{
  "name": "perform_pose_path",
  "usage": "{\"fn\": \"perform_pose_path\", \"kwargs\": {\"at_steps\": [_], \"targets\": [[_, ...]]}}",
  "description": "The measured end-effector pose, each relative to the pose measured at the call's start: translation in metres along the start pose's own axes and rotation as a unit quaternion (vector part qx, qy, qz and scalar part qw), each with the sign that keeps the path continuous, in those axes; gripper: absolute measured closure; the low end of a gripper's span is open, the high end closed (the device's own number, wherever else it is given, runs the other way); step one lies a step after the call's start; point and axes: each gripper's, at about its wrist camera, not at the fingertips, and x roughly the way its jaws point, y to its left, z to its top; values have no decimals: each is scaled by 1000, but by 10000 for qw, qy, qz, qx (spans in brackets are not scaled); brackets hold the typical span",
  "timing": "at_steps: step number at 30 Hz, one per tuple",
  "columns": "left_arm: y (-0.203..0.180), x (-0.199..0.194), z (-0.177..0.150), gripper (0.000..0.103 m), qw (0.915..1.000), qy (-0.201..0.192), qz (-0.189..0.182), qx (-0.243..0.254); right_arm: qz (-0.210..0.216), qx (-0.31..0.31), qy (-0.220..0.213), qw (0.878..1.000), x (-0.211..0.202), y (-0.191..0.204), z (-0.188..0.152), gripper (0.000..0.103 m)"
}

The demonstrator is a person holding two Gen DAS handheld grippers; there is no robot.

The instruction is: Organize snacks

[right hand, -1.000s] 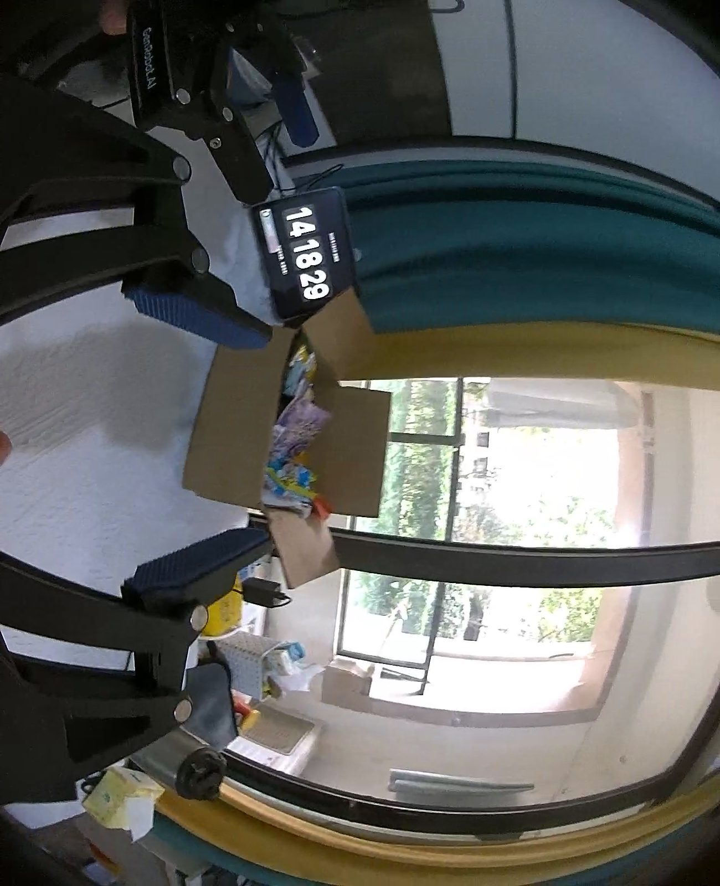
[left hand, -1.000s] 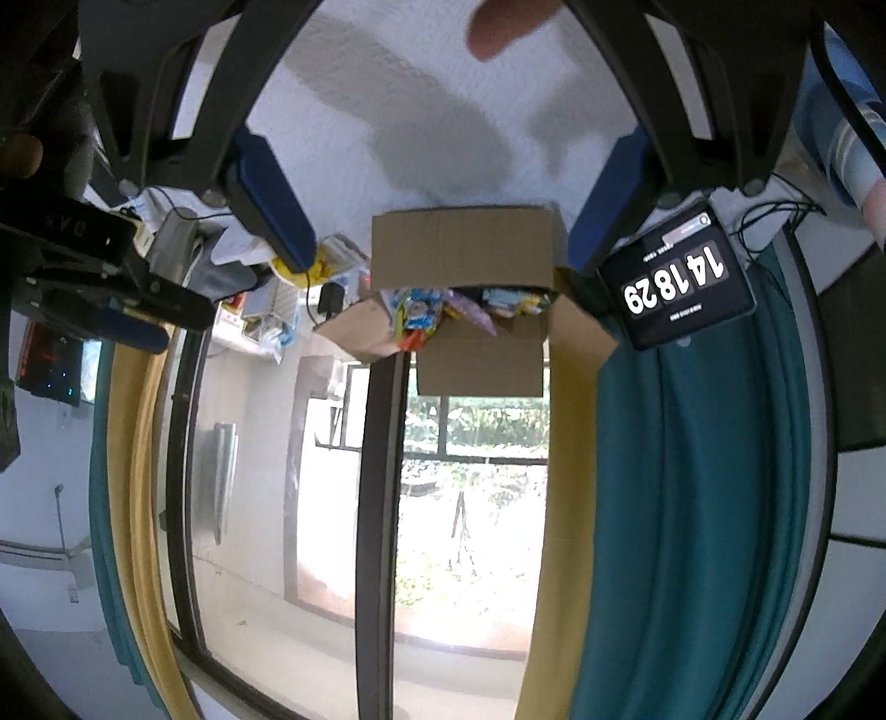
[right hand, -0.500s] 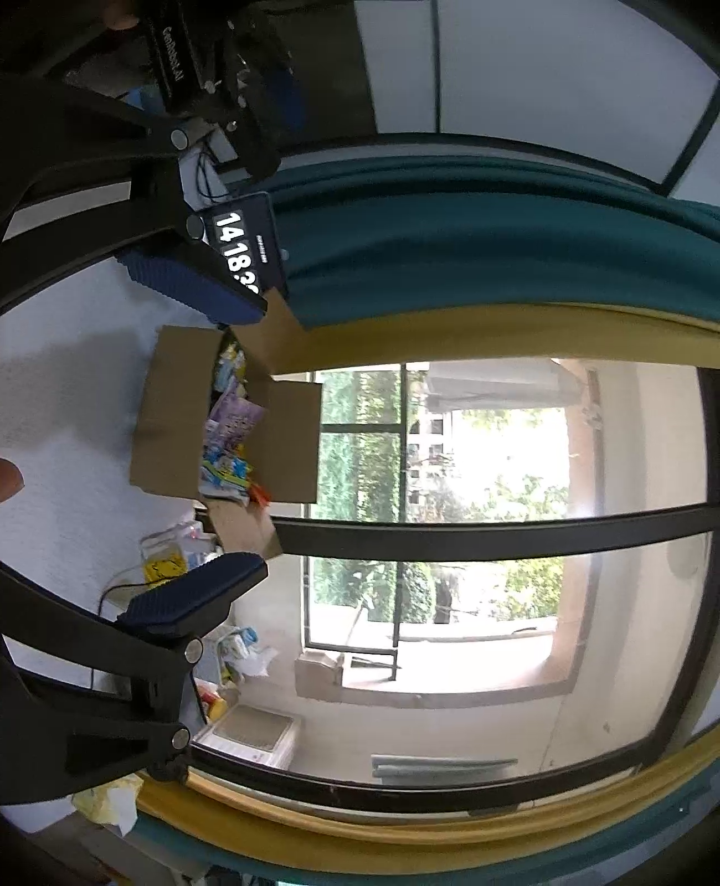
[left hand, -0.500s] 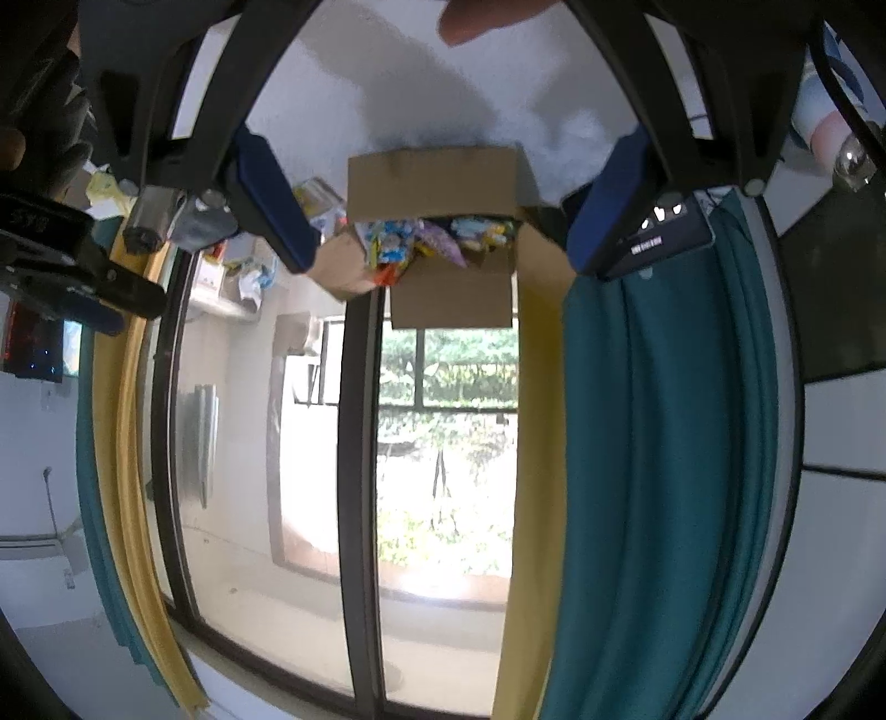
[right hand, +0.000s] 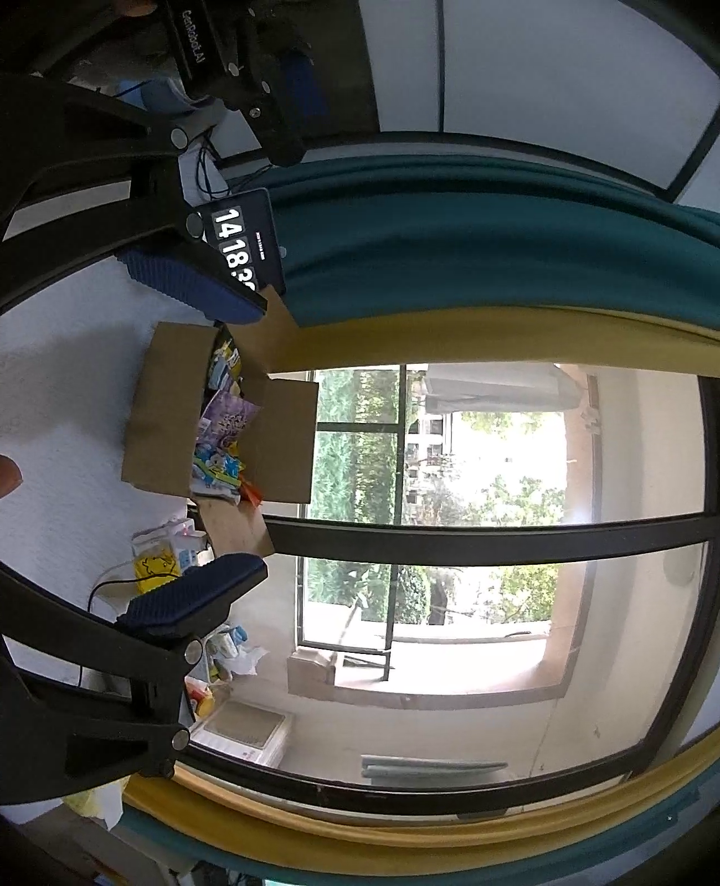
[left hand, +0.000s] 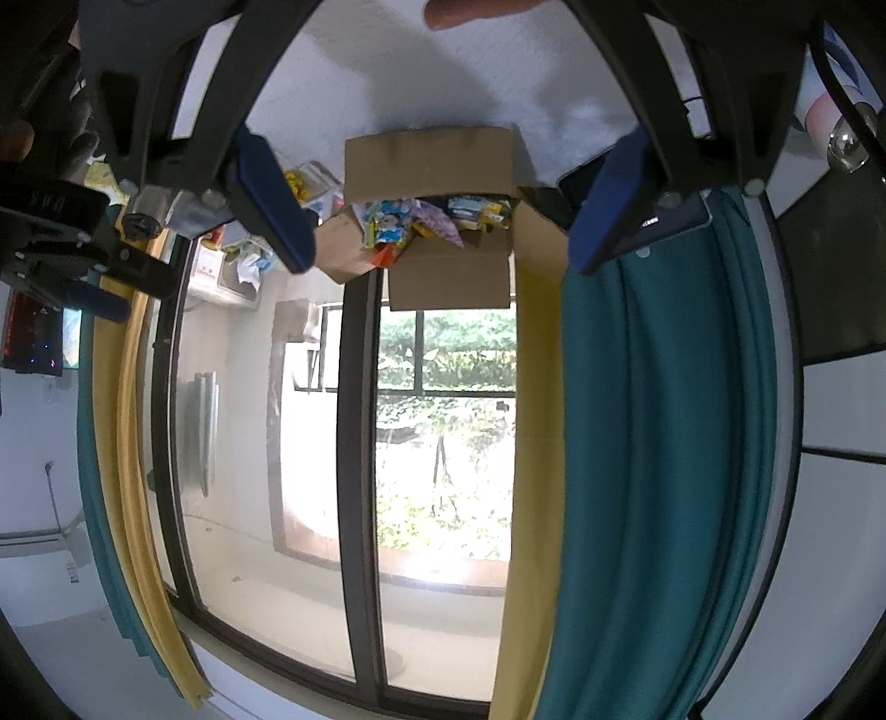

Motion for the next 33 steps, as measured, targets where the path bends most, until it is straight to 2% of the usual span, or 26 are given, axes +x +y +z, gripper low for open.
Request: {"fn": "perform_pose_path", "kwargs": {"at_steps": [33], "targets": [[-8,2,-4,9,9997,213,-66,-39,56,50,143,9999,1,-5,-1,16]]}}
